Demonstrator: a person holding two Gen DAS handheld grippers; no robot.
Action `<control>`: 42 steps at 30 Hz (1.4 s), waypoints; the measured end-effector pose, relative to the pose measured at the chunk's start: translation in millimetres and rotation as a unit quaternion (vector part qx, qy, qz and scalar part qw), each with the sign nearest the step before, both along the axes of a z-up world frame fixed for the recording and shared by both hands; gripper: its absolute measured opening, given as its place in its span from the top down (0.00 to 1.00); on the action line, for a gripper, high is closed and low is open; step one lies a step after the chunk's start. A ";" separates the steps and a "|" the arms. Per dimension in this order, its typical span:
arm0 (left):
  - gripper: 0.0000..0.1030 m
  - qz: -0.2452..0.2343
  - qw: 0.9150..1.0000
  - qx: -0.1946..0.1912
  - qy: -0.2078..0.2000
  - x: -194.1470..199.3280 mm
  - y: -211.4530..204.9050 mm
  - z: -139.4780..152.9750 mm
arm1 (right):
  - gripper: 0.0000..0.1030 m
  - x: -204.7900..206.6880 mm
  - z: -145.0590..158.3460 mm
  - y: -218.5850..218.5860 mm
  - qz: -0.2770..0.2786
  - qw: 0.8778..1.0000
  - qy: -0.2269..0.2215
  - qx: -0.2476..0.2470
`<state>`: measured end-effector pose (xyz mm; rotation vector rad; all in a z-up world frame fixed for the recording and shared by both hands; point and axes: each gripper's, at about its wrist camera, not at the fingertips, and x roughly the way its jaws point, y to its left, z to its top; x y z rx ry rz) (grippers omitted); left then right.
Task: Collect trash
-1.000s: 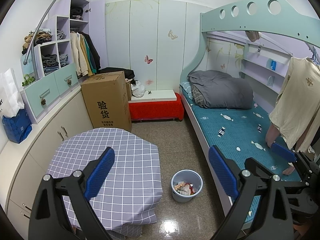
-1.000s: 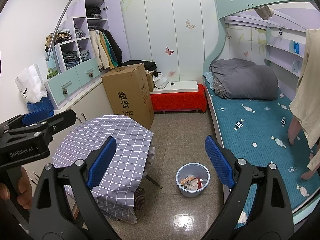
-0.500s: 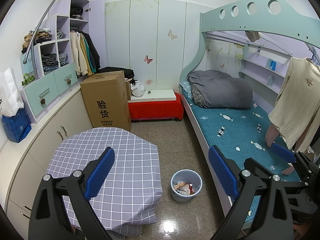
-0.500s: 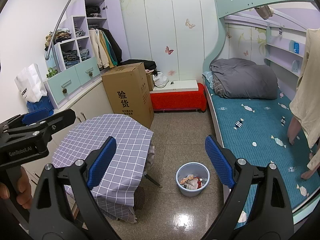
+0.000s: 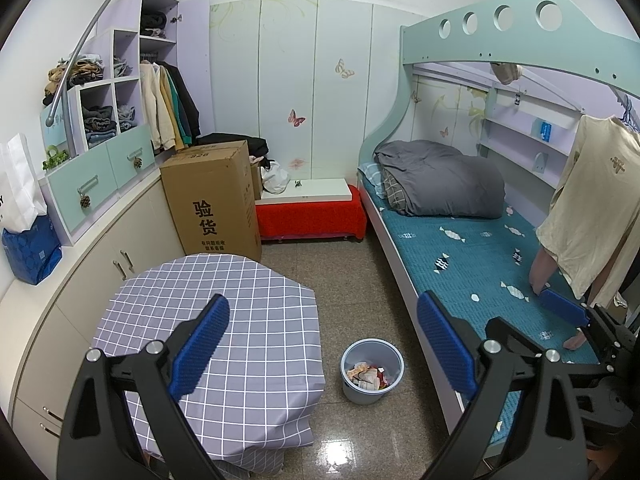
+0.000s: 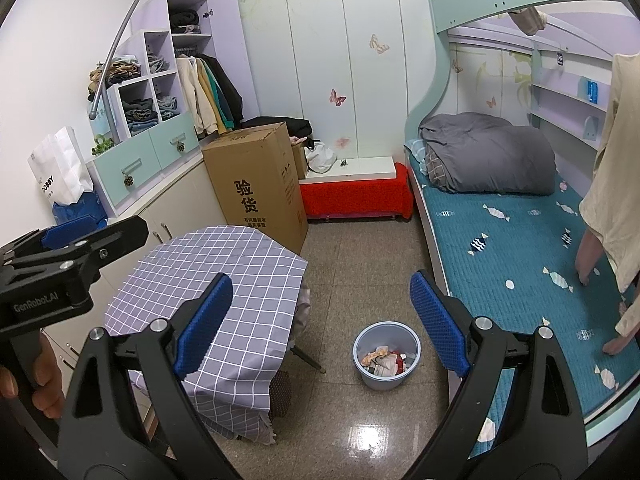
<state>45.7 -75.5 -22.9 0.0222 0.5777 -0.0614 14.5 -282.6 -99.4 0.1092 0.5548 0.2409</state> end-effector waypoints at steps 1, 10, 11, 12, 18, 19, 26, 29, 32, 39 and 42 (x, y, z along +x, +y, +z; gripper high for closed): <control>0.10 0.000 1.000 0.000 0.000 -0.1 0.0 -0.2 | 0.14 -0.3 -0.3 0.0 0.000 1.000 0.000 0.000; 0.10 0.000 1.000 -0.003 0.001 -0.2 1.9 -0.8 | 0.14 -0.3 0.1 -0.2 0.000 1.000 0.002 0.000; 0.10 0.000 1.000 -0.003 0.001 -0.2 2.2 -1.3 | 0.14 -0.8 -0.3 -0.1 0.000 1.000 0.003 0.000; 0.10 0.000 1.000 -0.003 0.001 -0.1 1.9 -1.1 | 0.14 -1.2 -0.6 -0.2 0.000 1.000 0.003 0.000; 0.10 0.000 1.000 -0.006 0.002 0.8 4.3 -1.8 | 0.14 2.1 0.5 1.6 0.000 1.000 0.004 0.000; 0.10 -0.001 1.000 -0.007 0.003 0.9 4.7 -2.2 | 0.14 3.0 0.6 1.4 0.001 1.000 0.005 -0.001; 0.10 -0.001 1.000 -0.009 0.004 4.1 8.4 -3.9 | 0.14 7.3 1.0 4.4 0.001 1.000 0.008 -0.002; 0.10 0.000 1.000 -0.011 0.005 5.7 11.6 -4.8 | 0.14 9.7 0.3 8.4 0.002 1.000 0.010 -0.004; 0.10 0.000 1.000 -0.011 0.005 6.1 13.3 -5.5 | 0.14 11.1 0.4 10.8 0.003 1.000 0.010 -0.004; 0.10 0.003 1.000 -0.014 0.005 9.6 22.4 -7.7 | 0.14 20.3 1.8 23.2 0.008 1.000 0.014 -0.006; 0.10 0.005 1.000 -0.014 0.005 10.7 26.1 -8.8 | 0.14 23.9 1.4 27.4 0.010 1.000 0.015 -0.007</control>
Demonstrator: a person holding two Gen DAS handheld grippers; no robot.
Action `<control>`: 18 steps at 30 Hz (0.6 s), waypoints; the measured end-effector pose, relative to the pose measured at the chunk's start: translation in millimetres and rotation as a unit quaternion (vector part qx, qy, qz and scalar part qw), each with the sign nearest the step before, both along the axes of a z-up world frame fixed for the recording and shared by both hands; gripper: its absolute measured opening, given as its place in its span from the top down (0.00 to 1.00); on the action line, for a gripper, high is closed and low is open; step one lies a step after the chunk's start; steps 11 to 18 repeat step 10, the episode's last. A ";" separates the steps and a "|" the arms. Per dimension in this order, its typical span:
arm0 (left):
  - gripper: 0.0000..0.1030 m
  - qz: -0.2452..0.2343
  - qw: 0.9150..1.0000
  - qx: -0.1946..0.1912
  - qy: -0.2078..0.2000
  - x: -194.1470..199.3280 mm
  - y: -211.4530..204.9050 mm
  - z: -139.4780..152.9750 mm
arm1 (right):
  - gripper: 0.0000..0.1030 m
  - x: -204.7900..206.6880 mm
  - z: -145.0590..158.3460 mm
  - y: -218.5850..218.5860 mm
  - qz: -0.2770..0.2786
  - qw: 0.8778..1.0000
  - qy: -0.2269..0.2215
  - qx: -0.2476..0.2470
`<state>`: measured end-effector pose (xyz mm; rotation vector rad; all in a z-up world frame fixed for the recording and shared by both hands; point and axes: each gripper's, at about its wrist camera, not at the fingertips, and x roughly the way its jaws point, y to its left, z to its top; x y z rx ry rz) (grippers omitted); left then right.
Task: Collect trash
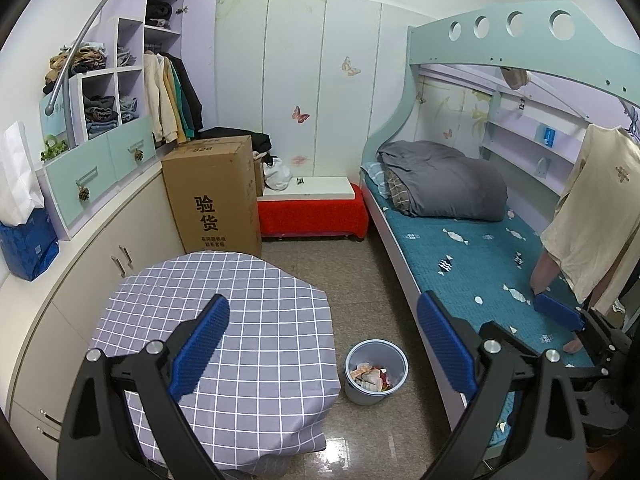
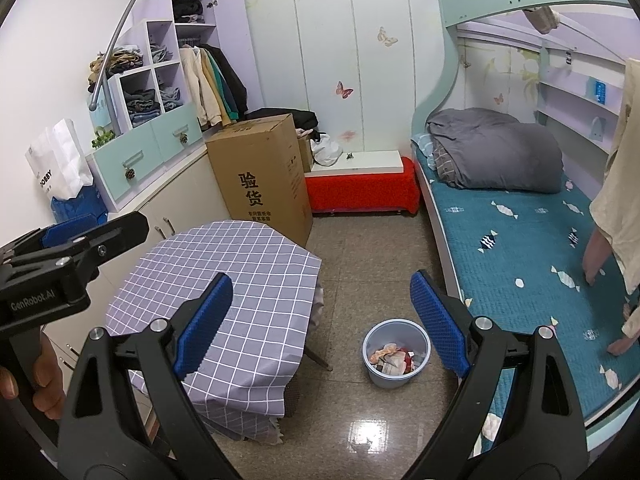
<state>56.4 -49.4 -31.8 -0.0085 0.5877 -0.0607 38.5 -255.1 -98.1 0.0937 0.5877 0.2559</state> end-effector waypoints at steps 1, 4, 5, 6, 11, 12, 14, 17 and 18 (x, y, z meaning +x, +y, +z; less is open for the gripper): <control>0.10 0.000 1.000 -0.002 0.000 0.9 2.7 -0.4 | 0.14 1.4 0.4 2.1 0.000 1.000 0.000 0.000; 0.10 -0.002 1.000 -0.003 0.001 3.6 6.9 -0.5 | 0.14 5.1 -0.6 6.2 0.002 1.000 0.003 -0.001; 0.10 -0.001 1.000 -0.003 0.002 4.5 9.4 -2.1 | 0.14 6.2 -1.3 7.8 0.002 1.000 0.004 -0.001; 0.10 0.002 1.000 -0.003 0.003 6.5 11.8 -2.2 | 0.14 7.6 -2.1 9.7 0.003 1.000 0.006 -0.001; 0.10 0.008 1.000 -0.009 0.014 12.1 22.7 -8.1 | 0.14 14.6 -5.2 19.9 0.008 1.000 0.014 -0.002; 0.10 0.008 1.000 -0.009 0.014 12.1 22.7 -8.1 | 0.14 14.6 -5.2 19.9 0.008 1.000 0.014 -0.002; 0.10 0.008 1.000 -0.009 0.014 12.1 22.7 -8.1 | 0.14 14.6 -5.2 19.9 0.008 1.000 0.014 -0.002; 0.10 0.008 1.000 -0.009 0.014 12.1 22.7 -8.1 | 0.14 14.6 -5.2 19.9 0.008 1.000 0.014 -0.002; 0.10 0.008 1.000 -0.009 0.014 12.1 22.7 -8.1 | 0.14 14.6 -5.2 19.9 0.008 1.000 0.014 -0.002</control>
